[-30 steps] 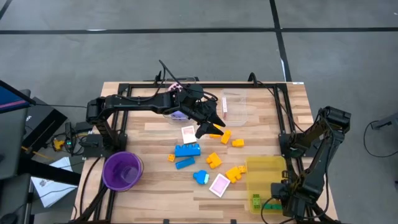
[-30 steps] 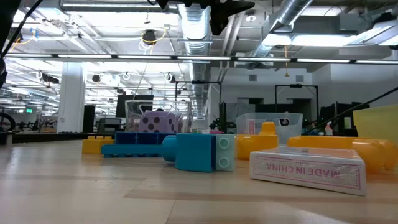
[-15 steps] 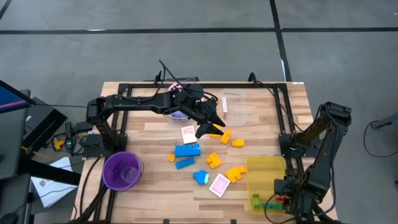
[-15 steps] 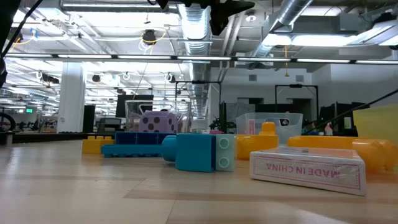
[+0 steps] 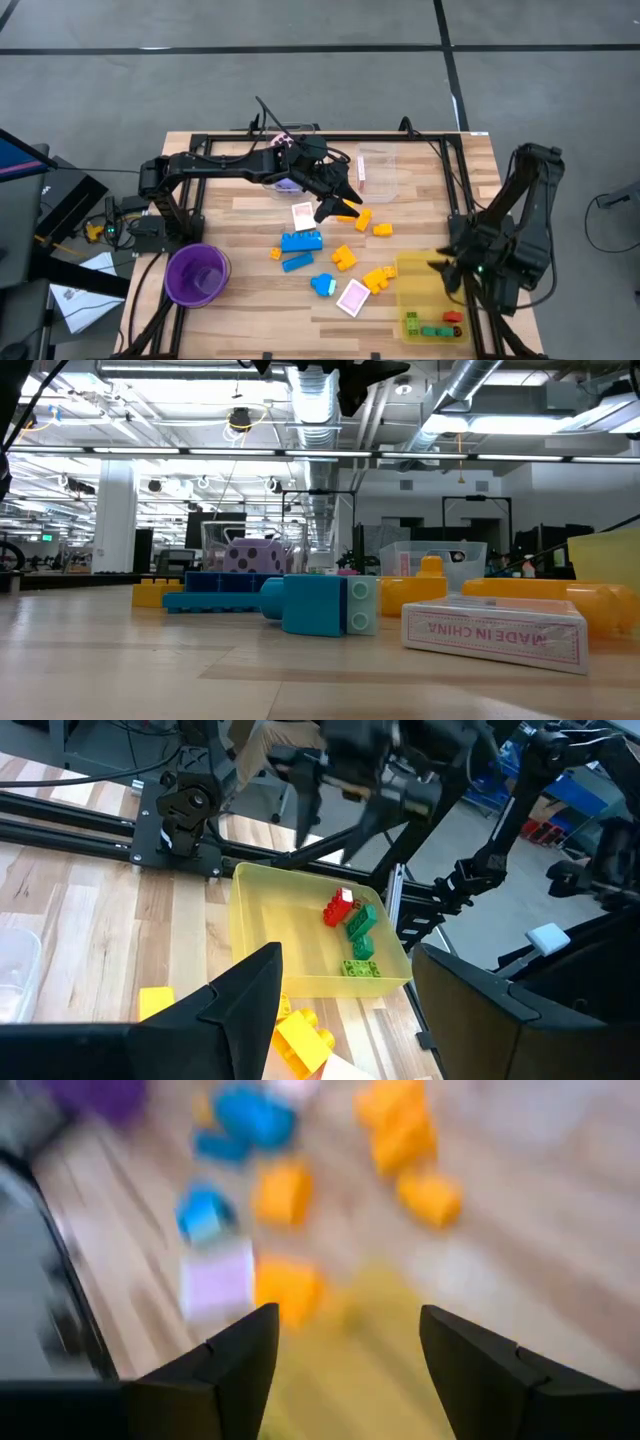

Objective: Pick & Place Toys
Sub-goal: Put the top blue game piece into the bin

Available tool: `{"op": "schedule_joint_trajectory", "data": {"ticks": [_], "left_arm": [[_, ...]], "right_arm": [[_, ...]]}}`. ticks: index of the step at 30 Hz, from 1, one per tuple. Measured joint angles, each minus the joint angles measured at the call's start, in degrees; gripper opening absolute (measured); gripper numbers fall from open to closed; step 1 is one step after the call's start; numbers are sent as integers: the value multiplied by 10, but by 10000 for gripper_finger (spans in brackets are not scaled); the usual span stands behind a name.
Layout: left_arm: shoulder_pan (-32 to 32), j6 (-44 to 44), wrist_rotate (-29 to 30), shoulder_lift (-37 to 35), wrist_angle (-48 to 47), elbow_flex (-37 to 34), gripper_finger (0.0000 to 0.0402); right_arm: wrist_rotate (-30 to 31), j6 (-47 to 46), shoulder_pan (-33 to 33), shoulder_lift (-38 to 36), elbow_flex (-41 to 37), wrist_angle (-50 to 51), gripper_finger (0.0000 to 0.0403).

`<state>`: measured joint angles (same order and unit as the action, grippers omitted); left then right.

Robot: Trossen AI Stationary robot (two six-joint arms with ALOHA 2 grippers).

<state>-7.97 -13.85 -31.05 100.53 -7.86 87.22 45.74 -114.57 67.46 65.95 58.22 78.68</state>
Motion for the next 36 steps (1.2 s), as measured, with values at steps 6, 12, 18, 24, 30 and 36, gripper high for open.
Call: {"op": "schedule_joint_trajectory", "data": {"ticks": [6,12,18,24,30,36], "left_arm": [[11,1,0,0,8,0,221],[21,1,0,0,16,0,221],[26,0,8,0,16,0,221],[29,-1,23,0,16,0,221],[29,-1,28,0,16,0,221],[42,-29,99,0,6,0,221]], "right_arm": [[120,-25,-45,-24,0,30,235],[131,-23,-116,-35,0,31,235],[132,-8,-184,-35,0,37,235],[130,25,-229,-41,0,31,235],[128,65,-246,-61,0,23,235],[128,111,-267,-80,0,2,235]]}}
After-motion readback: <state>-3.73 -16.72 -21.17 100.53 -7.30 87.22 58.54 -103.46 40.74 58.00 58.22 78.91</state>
